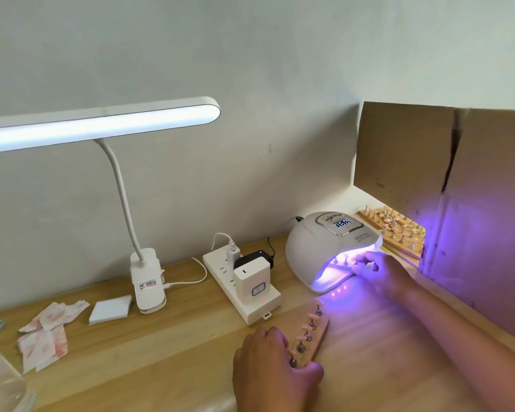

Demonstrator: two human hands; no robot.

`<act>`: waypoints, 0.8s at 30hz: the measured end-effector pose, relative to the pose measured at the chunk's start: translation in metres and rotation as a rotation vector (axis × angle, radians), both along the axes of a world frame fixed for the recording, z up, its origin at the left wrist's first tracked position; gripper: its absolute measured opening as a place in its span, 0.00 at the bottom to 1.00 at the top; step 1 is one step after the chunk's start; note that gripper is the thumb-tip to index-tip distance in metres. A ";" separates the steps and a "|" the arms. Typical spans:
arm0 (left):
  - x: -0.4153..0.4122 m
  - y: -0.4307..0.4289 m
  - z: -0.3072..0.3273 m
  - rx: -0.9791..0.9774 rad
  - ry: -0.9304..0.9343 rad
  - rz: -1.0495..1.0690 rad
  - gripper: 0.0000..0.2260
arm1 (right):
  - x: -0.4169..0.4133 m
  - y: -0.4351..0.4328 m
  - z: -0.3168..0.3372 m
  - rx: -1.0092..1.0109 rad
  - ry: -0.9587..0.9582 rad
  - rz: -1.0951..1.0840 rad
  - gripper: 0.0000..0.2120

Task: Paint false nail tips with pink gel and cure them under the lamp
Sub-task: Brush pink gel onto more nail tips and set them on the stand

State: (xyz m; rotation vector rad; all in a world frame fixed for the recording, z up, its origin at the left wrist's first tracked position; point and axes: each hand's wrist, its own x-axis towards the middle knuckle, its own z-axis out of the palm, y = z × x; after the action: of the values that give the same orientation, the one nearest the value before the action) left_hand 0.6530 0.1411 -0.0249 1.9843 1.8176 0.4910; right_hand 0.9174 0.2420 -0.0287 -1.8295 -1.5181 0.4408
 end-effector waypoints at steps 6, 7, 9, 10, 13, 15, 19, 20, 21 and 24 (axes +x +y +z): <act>0.029 0.012 -0.005 0.023 0.001 -0.033 0.18 | 0.024 -0.051 -0.001 0.056 -0.071 -0.167 0.07; 0.036 0.015 -0.004 0.021 -0.006 -0.033 0.17 | 0.029 -0.058 -0.004 0.085 -0.043 -0.233 0.07; 0.049 0.023 -0.002 0.025 -0.016 -0.039 0.17 | 0.034 -0.068 -0.006 0.107 -0.004 -0.334 0.10; 0.056 0.028 -0.001 0.032 -0.014 -0.039 0.17 | 0.035 -0.071 -0.006 0.111 0.002 -0.363 0.11; 0.072 0.044 0.002 0.036 -0.005 -0.049 0.20 | 0.033 -0.065 -0.001 0.141 -0.073 -0.463 0.13; 0.082 0.051 0.002 0.037 -0.051 -0.064 0.19 | 0.028 -0.057 0.004 0.141 -0.144 -0.548 0.14; 0.089 0.057 -0.002 0.048 -0.118 -0.084 0.20 | 0.022 -0.041 0.001 0.094 -0.229 -0.653 0.16; 0.088 0.058 -0.005 0.057 -0.117 -0.074 0.20 | 0.022 -0.038 -0.001 0.079 -0.240 -0.675 0.16; 0.087 0.058 -0.007 0.068 -0.112 -0.058 0.20 | 0.023 -0.035 -0.004 0.065 -0.248 -0.692 0.17; 0.091 0.062 -0.007 0.096 -0.102 -0.007 0.20 | 0.025 -0.026 -0.010 0.030 -0.256 -0.713 0.18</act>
State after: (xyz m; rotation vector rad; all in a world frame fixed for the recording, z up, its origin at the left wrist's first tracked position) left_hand 0.7435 0.2033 -0.0323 1.9885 1.7549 0.6760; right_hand 0.9424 0.2159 -0.0386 -2.3014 -0.9069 -0.1629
